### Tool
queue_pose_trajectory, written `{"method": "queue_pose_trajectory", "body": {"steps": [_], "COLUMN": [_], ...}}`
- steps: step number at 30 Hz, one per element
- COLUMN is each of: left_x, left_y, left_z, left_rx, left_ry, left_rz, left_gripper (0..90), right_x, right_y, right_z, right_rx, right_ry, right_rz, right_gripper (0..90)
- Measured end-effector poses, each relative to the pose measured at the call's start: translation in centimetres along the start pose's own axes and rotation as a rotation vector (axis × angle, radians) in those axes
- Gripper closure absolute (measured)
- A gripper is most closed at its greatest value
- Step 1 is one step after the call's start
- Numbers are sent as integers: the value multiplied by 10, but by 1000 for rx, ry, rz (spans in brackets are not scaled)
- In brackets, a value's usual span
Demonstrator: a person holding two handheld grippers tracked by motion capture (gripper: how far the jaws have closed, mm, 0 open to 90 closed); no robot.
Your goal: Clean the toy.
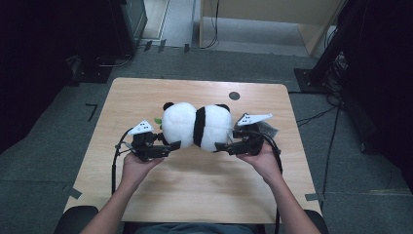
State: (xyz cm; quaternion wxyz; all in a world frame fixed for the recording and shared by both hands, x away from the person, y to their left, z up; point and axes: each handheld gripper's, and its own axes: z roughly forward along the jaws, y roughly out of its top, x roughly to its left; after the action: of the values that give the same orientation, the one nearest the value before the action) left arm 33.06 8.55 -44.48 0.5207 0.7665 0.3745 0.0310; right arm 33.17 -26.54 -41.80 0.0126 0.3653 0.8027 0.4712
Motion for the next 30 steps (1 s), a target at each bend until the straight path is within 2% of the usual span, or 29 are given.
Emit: {"method": "queue_pose_trajectory", "body": {"steps": [3, 7, 12, 16, 18, 20, 22, 26, 30], "left_x": [-1, -1, -2, -1, 1, 3, 4, 6, 7], "left_y": [-1, -2, -3, -9, -12, -15, -17, -20, -21], "left_z": [-1, -1, -3, 5, 10, 13, 16, 17, 17], "left_rx": [-2, 7, 1, 53, 88, 106, 118, 122, 134], "left_ry": [1, 3, -6, 7, 6, 5, 8, 11, 18], "left_rz": [-4, 5, 0, 9, -8, -17, -26, -42, -36], "left_gripper": [291, 291, 292, 293, 293, 293, 293, 293, 293], "right_x": [0, 1, 0, -2, -4, -5, -9, -9, -8], "right_y": [0, -1, -1, -3, -6, -6, -10, -11, -13], "right_z": [-1, -2, -3, 1, 5, 6, 10, 11, 12], "right_rx": [-9, 1, 3, 31, 73, 80, 112, 114, 116], "right_ry": [1, -2, 8, -10, -28, -29, -33, -34, -29], "right_rz": [5, -13, -3, -3, -4, -1, 8, -4, -8], "right_gripper": [263, 263, 265, 264, 266, 266, 270, 272, 277]}}
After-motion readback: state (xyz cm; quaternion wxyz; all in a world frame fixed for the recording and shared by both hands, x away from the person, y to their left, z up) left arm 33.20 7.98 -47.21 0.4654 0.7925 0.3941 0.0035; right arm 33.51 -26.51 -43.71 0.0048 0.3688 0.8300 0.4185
